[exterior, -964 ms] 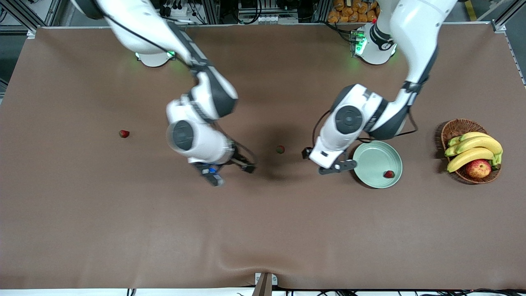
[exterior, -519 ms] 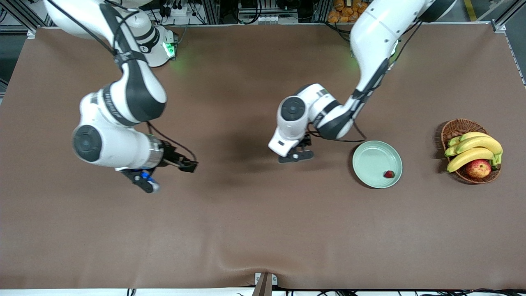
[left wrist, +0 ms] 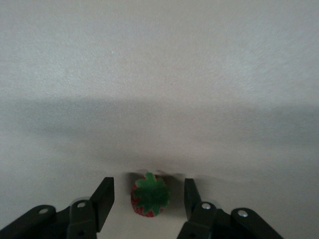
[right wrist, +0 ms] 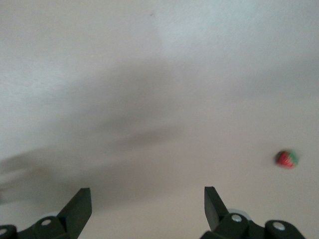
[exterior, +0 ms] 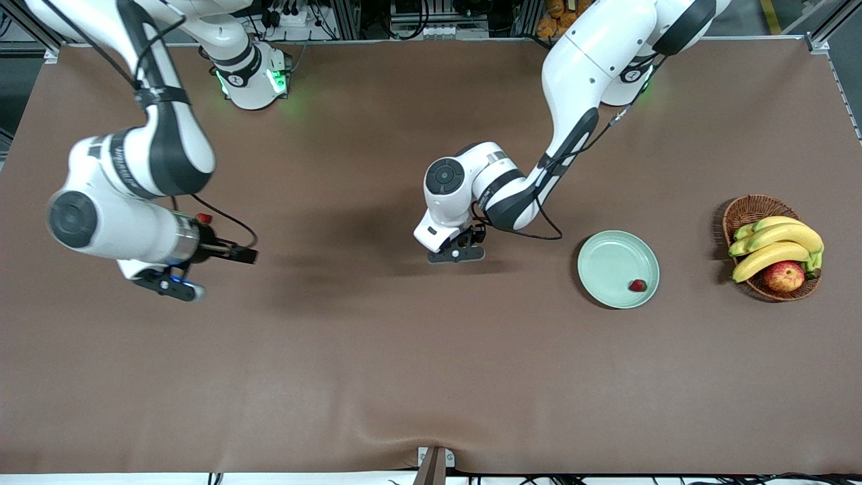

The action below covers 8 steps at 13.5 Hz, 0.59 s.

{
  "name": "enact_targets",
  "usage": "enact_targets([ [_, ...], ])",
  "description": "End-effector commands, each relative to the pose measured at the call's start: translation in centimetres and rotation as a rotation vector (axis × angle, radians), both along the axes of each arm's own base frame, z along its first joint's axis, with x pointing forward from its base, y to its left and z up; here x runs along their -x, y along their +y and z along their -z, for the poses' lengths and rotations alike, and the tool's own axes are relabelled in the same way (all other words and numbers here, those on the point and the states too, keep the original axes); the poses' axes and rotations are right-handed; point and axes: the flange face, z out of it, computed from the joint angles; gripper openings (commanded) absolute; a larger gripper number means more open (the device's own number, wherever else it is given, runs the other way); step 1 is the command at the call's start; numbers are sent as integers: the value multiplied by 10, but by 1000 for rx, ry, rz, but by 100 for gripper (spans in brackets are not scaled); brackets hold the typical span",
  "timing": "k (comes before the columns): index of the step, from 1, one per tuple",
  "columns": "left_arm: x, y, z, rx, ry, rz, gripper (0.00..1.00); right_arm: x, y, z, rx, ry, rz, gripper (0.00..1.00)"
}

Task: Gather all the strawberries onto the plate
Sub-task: 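Take the strawberry from the right gripper with the left gripper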

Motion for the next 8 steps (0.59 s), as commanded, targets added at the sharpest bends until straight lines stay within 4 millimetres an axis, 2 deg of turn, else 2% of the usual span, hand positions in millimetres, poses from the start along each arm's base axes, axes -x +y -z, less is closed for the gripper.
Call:
enact_targets([
  [1, -5, -3, 3, -12, -26, 4, 50, 40, -60, 20, -2, -31, -99, 100],
  [3, -11, -1, -3, -5, -35, -2, 4, 52, -105, 38, -13, -21, -153, 100],
  [5, -23, 11, -20, -4, -51, -14, 0, 66, -138, 61, -14, -23, -172, 100],
  [6, -37, 26, -39, -4, -65, -37, 0, 75, -153, 75, -13, -28, -186, 100],
  [8, -52, 52, -80, -21, -63, -54, 0, 91, -171, 96, -10, -39, -207, 100],
])
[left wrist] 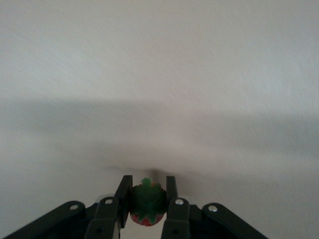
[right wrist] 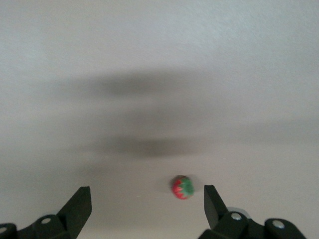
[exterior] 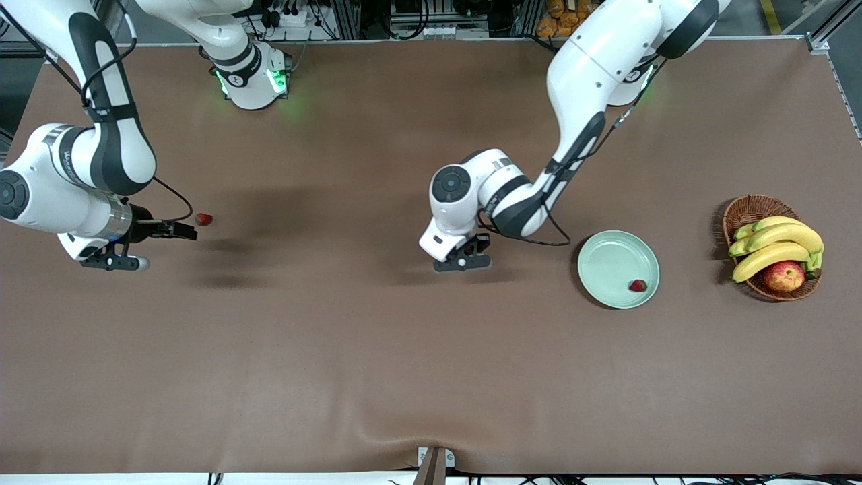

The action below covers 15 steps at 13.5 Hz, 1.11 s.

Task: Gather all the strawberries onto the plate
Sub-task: 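Drop the strawberry on the plate while the right gripper grasps the last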

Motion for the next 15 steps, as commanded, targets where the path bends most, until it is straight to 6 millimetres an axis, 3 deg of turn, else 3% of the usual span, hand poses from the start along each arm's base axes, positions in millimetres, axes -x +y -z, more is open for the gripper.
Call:
enact_targets([
  [1, -21, 43, -69, -34, -19, -1, 0, 27, -12, 19, 1, -7, -36, 100],
  [2, -26, 60, -90, -20, -7, -1, 0, 32, -13, 26, 0, 8, -34, 100],
  [4, -42, 114, -122, -1, 22, -7, 0, 43, -13, 42, 5, 11, -29, 100],
  [6, -51, 172, -129, -22, 62, 55, 0, 54, -13, 61, 20, -5, -25, 98],
  [8, -56, 231, -113, -46, 117, 91, 0, 63, -13, 76, 27, 3, -23, 94],
  [10, -56, 275, -90, -58, 172, 133, 0, 67, -13, 83, 27, 17, -22, 82],
  [14, -52, 316, -46, -38, 217, 104, 0, 80, -12, 102, 30, 36, -15, 76],
  [15, -53, 330, -40, -43, 217, 95, 7, 82, -12, 106, 37, 29, -13, 76],
])
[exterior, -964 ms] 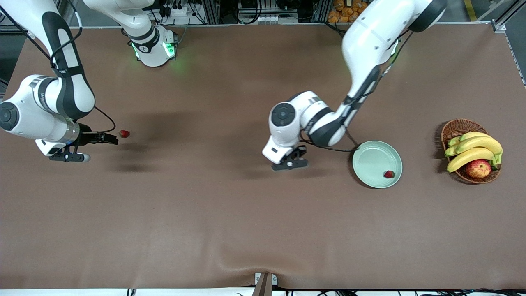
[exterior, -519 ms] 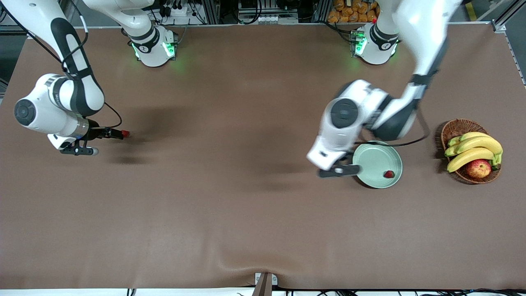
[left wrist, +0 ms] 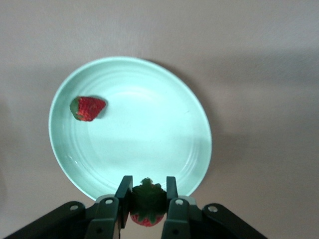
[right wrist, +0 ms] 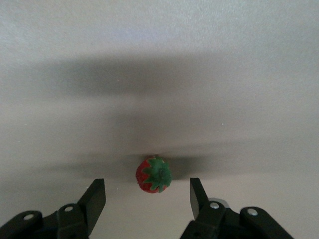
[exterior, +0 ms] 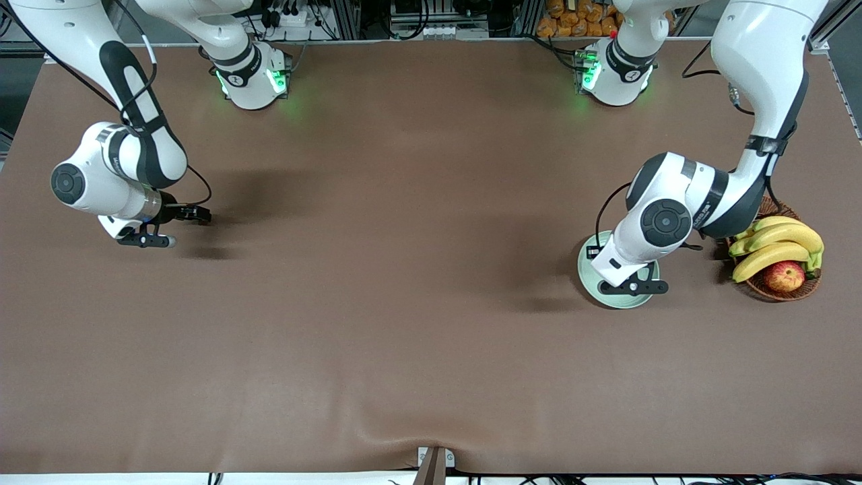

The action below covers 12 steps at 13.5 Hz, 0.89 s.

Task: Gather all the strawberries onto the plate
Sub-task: 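Drop the strawberry on the plate while the right gripper grasps the last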

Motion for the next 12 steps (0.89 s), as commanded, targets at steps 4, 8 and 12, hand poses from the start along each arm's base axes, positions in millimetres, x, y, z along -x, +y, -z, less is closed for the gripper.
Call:
enact_targets([
  [4, -8, 58, -18, -27, -43, -61, 100, 11, -1, 19, 13, -17, -32, 54],
  [8, -20, 43, -100, -24, -64, -105, 100, 8, 1, 19, 13, -21, -35, 6],
  [12, -42, 35, -198, 5, -78, -153, 100, -17, 36, 3, -29, -61, -16, 0],
])
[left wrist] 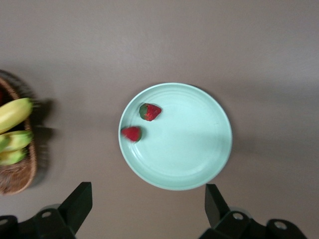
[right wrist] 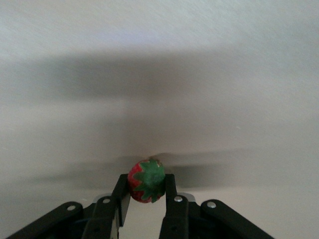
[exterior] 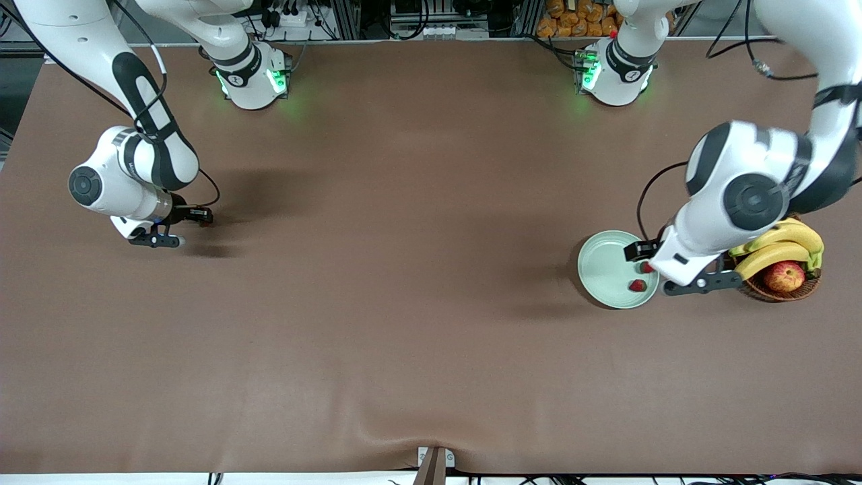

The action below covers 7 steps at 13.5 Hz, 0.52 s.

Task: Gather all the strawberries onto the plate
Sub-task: 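Drop the strawberry on the plate while the right gripper grasps the last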

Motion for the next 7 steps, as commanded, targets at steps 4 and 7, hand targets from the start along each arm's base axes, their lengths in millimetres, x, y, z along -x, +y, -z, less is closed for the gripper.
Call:
enact_targets([
  [4, -12, 4, -106, 26, -29, -47, 100, -80, 79, -71, -55, -19, 73, 0],
  [7, 0, 5, -140, 30, -68, -65, 100, -118, 154, -125, -137, 14, 196, 0],
])
